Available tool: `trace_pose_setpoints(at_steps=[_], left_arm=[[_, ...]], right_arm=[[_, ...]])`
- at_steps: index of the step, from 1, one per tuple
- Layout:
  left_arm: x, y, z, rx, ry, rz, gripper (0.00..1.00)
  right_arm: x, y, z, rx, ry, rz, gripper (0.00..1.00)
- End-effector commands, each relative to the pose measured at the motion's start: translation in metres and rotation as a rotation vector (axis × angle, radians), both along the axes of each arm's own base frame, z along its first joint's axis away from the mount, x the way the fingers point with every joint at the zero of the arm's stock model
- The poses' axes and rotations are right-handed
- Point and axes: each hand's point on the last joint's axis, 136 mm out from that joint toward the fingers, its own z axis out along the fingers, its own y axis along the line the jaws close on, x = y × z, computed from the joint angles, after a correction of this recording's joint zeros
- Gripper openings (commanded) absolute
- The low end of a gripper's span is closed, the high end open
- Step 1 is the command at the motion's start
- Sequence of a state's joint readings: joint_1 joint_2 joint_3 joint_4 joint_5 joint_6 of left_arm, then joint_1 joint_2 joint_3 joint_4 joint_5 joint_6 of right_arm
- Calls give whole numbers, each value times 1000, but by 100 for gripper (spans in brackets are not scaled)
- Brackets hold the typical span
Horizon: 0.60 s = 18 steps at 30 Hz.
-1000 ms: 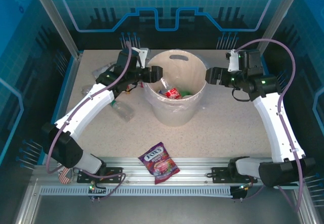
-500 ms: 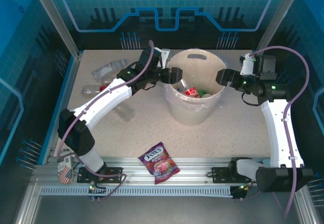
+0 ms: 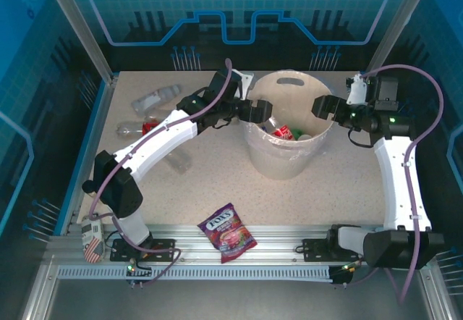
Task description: Put the plastic bottles in the bin
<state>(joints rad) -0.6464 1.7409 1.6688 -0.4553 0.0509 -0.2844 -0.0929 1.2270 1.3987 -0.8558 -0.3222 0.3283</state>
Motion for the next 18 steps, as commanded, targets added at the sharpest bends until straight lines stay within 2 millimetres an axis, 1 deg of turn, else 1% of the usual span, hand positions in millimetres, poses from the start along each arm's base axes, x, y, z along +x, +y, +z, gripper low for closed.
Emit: trace_pose_setpoints(at_steps=[1,5,8,14,17,18], left_arm=[[-15,13,2,104,-8,-22,99],[-14,29,19,107,-38,11,99],[-13,48,31,114,-53,61,99],[-15,103,44,103,-28,217,99],[-22,131,43,79,18,303,99],[-26,143,40,64,44,339,99]], right_arm=[[8,1,13,9,-47,26,92],[12,2,11,9,-45,36,92],[14,3,11,10,-51,44,92],[18,5,13,6,-63,65,92],[19,5,14,2,-65,75,92],[20,5,15,0,-67,76,92]])
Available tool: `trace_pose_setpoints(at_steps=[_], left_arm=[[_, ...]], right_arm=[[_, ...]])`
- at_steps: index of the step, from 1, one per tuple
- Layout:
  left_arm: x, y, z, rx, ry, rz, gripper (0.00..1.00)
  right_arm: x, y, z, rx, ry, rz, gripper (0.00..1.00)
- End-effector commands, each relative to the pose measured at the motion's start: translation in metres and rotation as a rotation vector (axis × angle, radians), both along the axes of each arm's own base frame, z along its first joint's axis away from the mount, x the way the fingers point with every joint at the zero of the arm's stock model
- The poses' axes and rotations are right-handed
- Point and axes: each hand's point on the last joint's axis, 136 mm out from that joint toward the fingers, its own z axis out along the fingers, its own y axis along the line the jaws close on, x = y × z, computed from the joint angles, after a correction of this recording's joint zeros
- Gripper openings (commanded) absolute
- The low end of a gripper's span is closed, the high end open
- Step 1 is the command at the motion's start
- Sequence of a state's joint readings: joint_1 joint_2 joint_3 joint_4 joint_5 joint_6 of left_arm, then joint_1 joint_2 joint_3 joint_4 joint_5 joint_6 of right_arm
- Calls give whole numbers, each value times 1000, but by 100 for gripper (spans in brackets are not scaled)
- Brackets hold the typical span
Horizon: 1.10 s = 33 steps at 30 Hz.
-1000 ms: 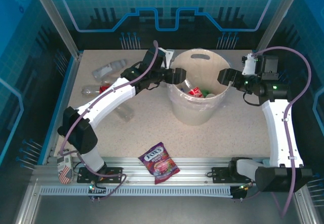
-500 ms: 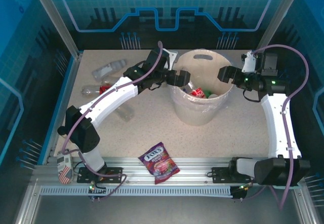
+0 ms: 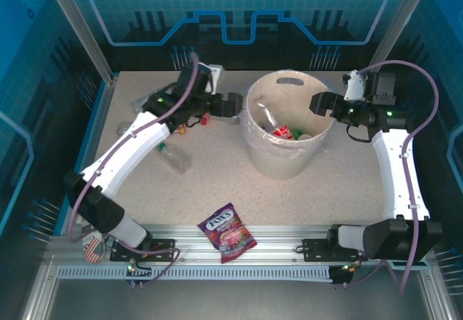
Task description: Put the plastic bottles in the bin
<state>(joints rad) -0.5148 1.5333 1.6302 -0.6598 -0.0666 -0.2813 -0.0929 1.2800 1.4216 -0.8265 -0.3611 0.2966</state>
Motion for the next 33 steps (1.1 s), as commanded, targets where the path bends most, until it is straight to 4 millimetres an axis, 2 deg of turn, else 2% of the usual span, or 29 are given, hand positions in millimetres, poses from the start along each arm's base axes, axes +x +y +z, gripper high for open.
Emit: trace_pose_setpoints(at_steps=[1,4,9,13,17,21,23,27,33], left_arm=[[-19,49,0,-44,67,159,99],[-34,84,-23,-115,157,299,99],[-70,136,-80,-180,331,559,99],[-91,165,-120,-253,407,745,99],[-97,185,-160,-307,463,894,99],[-92,192,-202,-287,557,971,99],[-85,188,-215,-299,581,971,99],[-69,183,-229,-346,584,979,99],[-57,183,-249,-350,601,1015,99]], right_arm=[[5,0,15,-6,-53,30,92],[6,1,15,-8,-51,40,92],[4,2,13,-12,-49,47,92],[1,2,13,-17,-55,49,92],[-1,4,14,-11,-58,58,92],[-3,8,12,-2,-58,68,92],[-4,9,10,2,-53,70,92],[-8,12,5,8,-43,82,92],[-12,25,-5,44,-7,132,92]])
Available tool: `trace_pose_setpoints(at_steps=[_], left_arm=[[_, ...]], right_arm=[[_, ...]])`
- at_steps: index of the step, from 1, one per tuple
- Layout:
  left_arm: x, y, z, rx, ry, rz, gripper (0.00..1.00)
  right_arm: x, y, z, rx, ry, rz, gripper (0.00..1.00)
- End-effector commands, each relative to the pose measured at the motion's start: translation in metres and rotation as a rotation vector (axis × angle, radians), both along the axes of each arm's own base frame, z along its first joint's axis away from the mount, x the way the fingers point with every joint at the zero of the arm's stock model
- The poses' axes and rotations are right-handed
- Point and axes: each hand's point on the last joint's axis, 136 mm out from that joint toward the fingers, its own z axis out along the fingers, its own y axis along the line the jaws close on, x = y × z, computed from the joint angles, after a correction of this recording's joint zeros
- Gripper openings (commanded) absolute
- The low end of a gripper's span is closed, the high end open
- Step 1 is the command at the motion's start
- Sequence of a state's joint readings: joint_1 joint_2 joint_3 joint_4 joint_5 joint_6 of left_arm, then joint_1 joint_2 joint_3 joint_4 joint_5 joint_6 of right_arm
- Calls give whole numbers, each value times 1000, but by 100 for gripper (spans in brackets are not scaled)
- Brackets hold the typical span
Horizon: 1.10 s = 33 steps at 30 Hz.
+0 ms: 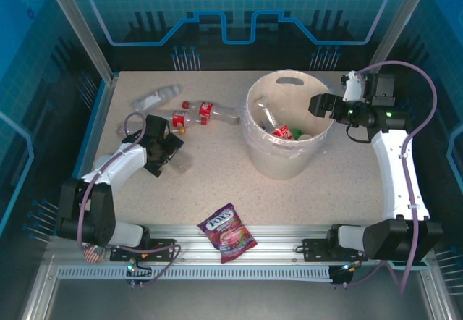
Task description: Put the plastic bottles in the bin
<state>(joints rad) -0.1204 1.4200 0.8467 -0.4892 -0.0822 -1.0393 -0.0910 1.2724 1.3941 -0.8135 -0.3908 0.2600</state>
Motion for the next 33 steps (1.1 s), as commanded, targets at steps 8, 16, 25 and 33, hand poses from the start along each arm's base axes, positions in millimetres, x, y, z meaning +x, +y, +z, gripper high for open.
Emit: trace_pose_setpoints(at_steps=[8,16,25,33], left_arm=[[3,0,-27,-20,29,79,93],[-5,3,-35,-9,62,100,78],[-11,2,-37,-19,73,105,70],[-4,9,18,51,-63,66,63]], right_arm=[[-16,41,-6,75,28,154,92],[-23,52,-11,78,48,183,92],[-25,55,-12,69,53,187,92],[-26,55,-14,62,60,186,92]])
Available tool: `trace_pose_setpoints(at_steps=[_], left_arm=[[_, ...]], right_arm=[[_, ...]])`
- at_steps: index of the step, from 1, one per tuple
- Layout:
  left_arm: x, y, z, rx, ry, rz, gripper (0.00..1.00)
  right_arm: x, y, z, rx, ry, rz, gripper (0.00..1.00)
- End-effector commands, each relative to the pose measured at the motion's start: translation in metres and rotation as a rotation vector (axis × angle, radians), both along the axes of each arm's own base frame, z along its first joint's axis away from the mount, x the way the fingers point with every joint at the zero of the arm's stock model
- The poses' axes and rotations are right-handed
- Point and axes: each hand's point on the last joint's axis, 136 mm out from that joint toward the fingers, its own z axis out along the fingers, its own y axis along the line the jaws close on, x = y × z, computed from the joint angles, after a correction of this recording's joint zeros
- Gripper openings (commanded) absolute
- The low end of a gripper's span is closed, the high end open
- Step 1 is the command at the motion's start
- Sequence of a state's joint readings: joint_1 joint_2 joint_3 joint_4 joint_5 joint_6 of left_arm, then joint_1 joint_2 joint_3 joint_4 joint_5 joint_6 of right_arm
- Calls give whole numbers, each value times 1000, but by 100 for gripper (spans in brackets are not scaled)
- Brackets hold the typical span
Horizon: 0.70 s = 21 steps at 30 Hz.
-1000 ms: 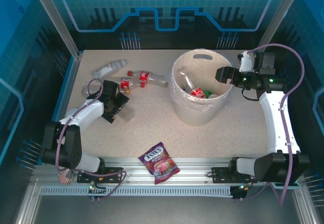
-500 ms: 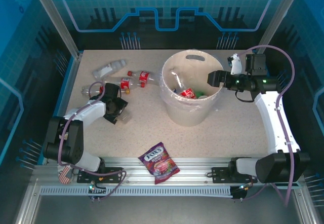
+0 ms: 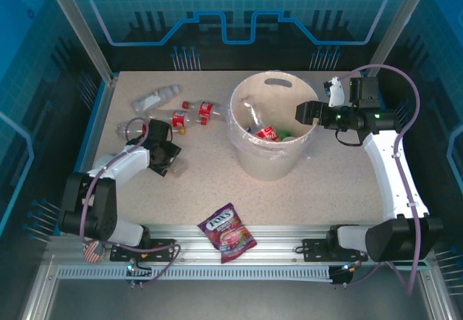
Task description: Put the plastic bottles in the bin
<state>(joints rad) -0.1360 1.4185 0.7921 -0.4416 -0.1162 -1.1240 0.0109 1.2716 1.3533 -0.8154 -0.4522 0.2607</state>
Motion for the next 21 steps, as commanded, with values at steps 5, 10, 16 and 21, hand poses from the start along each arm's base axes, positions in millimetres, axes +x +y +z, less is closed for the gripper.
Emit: trace_pose_setpoints(at_steps=[5,10,16,21], left_arm=[[15,9,88,129,-191,-78,59],[34,-5,153,205,-337,-204,56],[59,-42,258,341,-545,-405,47],[68,-96,331,364,-720,-596,37]], right_arm=[[-12,10,4,9,-4,33,92],[-7,-5,17,-24,-63,-57,93],[-7,-22,47,-7,-144,-132,94],[-8,-39,48,-15,-136,-191,89]])
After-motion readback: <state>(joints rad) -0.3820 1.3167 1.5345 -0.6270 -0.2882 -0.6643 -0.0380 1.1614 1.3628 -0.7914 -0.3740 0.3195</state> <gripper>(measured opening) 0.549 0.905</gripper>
